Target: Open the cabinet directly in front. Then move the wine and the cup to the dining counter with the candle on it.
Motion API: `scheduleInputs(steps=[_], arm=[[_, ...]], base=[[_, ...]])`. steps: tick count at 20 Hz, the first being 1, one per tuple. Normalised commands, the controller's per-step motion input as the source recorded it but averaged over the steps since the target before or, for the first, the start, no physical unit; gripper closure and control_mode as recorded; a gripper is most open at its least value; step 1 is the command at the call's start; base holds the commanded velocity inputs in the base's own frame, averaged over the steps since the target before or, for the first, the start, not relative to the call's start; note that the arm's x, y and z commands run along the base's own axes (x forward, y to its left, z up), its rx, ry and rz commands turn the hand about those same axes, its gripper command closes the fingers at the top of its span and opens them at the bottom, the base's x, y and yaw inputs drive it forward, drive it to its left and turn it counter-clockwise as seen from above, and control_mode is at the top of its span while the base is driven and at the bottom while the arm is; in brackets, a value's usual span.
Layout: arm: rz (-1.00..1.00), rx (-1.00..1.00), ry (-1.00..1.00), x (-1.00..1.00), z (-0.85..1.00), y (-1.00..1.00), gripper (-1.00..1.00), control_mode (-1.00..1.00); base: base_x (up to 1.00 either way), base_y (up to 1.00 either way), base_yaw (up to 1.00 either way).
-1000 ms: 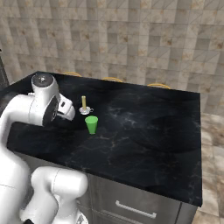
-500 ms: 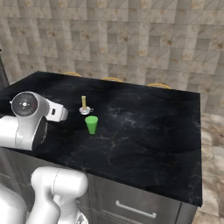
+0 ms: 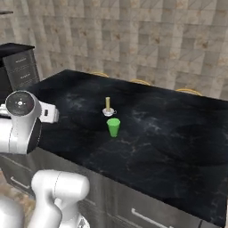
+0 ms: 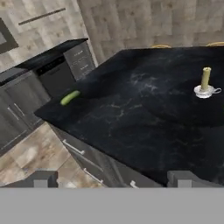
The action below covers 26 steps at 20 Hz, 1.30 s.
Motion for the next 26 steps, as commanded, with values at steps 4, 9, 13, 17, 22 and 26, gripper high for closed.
scheduleInputs(steps=[4, 9, 13, 17, 22, 26], arm=[[0.0, 0.0, 0.0, 0.0, 0.0, 0.0, -1.0, 1.0], [0.0, 0.0, 0.0, 0.0, 0.0, 0.0, -1.0, 1.0], [0.0, 0.0, 0.0, 0.0, 0.0, 0.0, -1.0, 1.0], [0.0, 0.0, 0.0, 0.0, 0.0, 0.0, -1.0, 1.0], [0.0, 0.0, 0.0, 0.0, 0.0, 0.0, -1.0, 1.0], [0.0, 0.0, 0.0, 0.0, 0.0, 0.0, -1.0, 1.0]], base=[[-0.04, 0.23, 0.97], [0.0, 0.08, 1.0], [0.0, 0.04, 1.0], [0.0, 0.04, 1.0], [0.08, 0.05, 0.94], [0.91, -0.38, 0.18]])
